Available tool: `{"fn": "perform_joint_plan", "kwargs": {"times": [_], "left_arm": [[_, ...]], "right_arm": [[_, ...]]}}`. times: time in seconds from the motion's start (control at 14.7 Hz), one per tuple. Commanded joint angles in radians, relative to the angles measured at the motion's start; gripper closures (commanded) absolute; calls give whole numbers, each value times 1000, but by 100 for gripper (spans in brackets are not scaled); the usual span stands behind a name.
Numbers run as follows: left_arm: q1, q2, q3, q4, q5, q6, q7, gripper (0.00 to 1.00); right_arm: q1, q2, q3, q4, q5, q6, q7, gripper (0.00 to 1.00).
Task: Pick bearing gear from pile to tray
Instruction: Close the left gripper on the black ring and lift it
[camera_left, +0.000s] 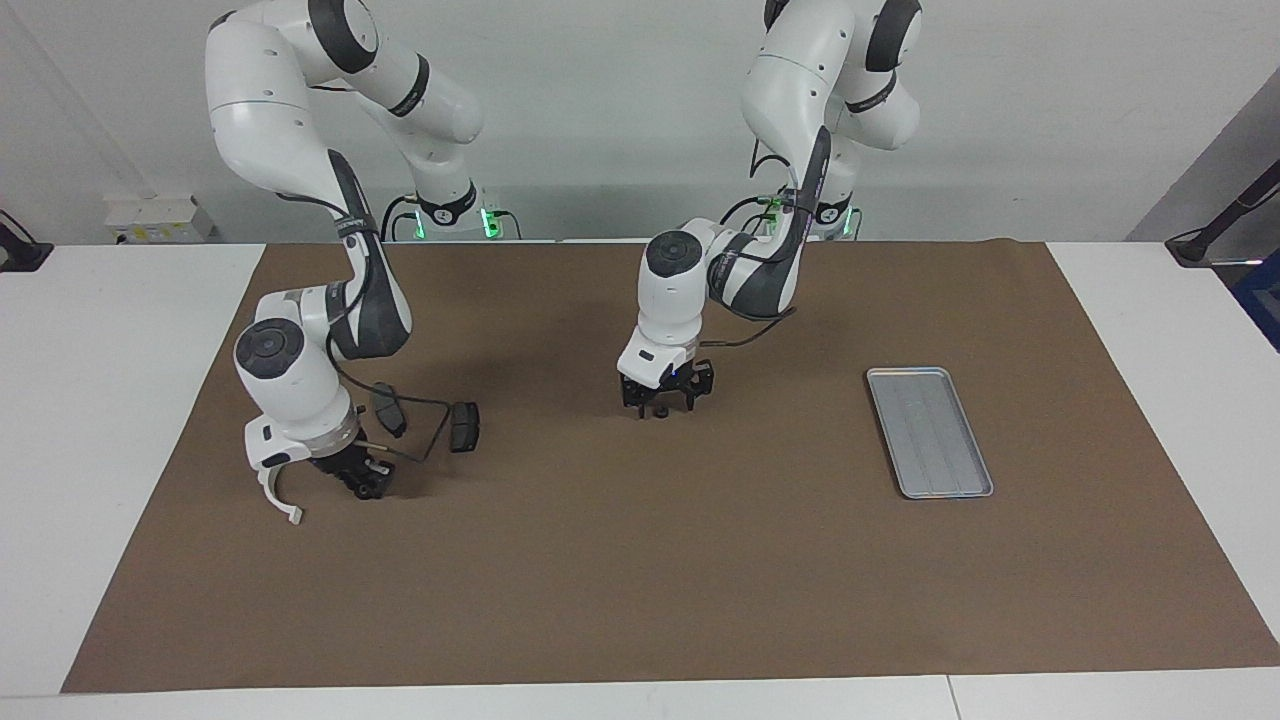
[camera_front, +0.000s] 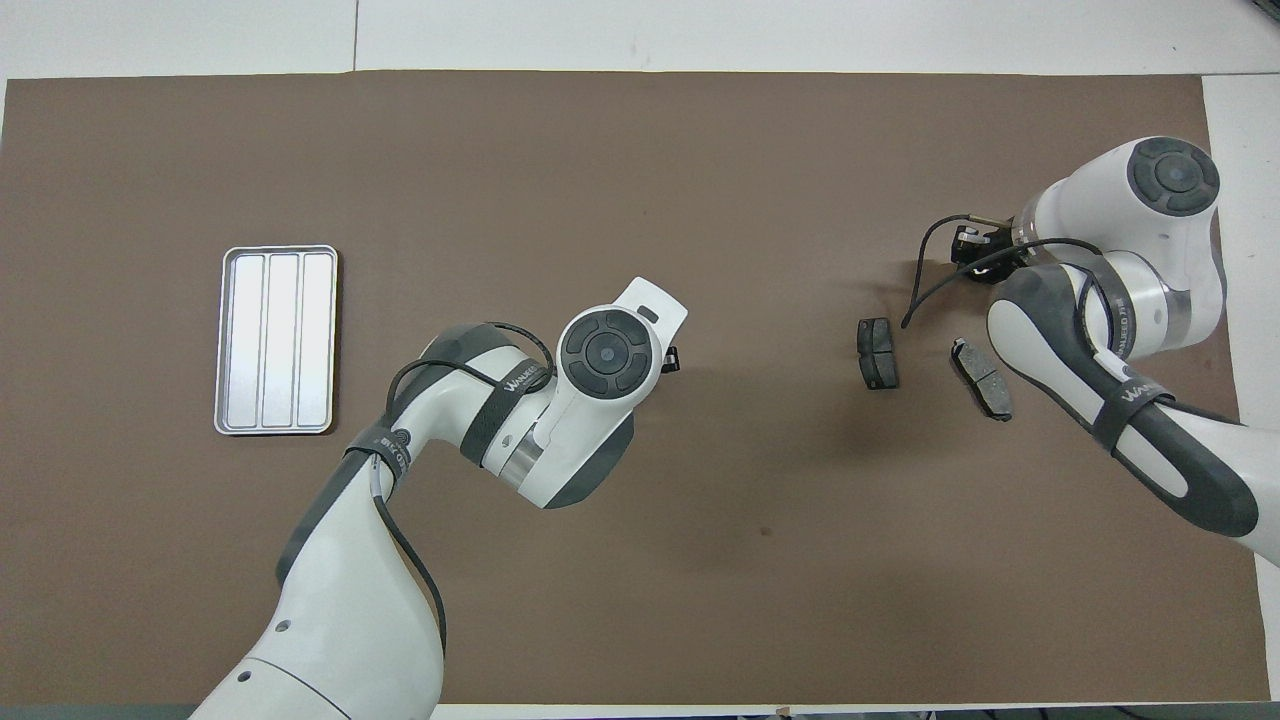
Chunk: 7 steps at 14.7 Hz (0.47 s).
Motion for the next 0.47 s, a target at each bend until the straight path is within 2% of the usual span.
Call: {"fn": "perform_joint_plan", "kwargs": {"times": [0.0,0.27,0.41], "left_arm": [[-24,-35,14,-32,6,-15,-61,100],[-26,-31,19,7,9,-51,-80,100],[-12,-22,19,107,59,-168,-74,100]], "right_arm": [[-9,17,10,14,-21,-23,24,100],[-9,17,9,14,-23,-23,16,100],[-9,17,9,14,-24,-24,16,100]]}}
